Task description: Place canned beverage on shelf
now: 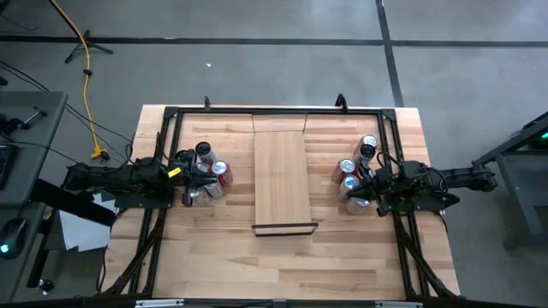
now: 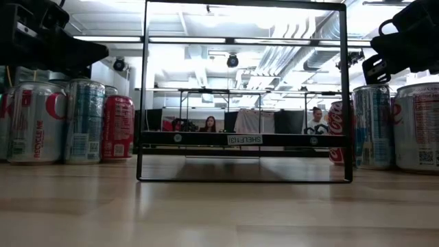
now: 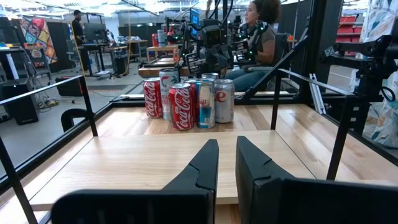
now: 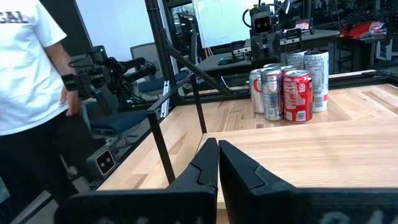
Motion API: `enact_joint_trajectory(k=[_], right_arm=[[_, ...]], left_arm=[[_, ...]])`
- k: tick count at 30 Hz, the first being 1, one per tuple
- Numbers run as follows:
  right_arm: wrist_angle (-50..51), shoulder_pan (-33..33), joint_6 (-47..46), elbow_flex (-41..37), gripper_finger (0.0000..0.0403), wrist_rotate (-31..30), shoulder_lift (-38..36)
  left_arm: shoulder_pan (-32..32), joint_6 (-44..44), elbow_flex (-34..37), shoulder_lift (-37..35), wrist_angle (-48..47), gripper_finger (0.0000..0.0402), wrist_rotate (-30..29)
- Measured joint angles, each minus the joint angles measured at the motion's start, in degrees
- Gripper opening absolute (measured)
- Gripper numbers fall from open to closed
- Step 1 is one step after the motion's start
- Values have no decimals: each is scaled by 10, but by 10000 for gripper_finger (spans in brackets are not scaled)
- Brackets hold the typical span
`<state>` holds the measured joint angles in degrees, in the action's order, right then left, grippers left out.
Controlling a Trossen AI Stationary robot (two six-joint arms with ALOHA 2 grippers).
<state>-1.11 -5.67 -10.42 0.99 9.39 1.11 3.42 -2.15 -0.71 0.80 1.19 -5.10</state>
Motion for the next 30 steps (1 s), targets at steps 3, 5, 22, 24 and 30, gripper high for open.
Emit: enact_joint_trajectory(k=[3,5,22,24,30], right_arm=[[0,0,0,0,0,0,0],[0,0,0,0,0,0,0],[0,0,0,0,0,0,0],[0,0,0,0,0,0,0],[-9,0,29,0,0,-58,0]], left_arm=[[0,0,0,0,0,5,0],[0,0,0,0,0,5,0],[0,0,0,0,0,5,0],[0,0,0,0,0,5,0],[0,0,0,0,0,5,0]])
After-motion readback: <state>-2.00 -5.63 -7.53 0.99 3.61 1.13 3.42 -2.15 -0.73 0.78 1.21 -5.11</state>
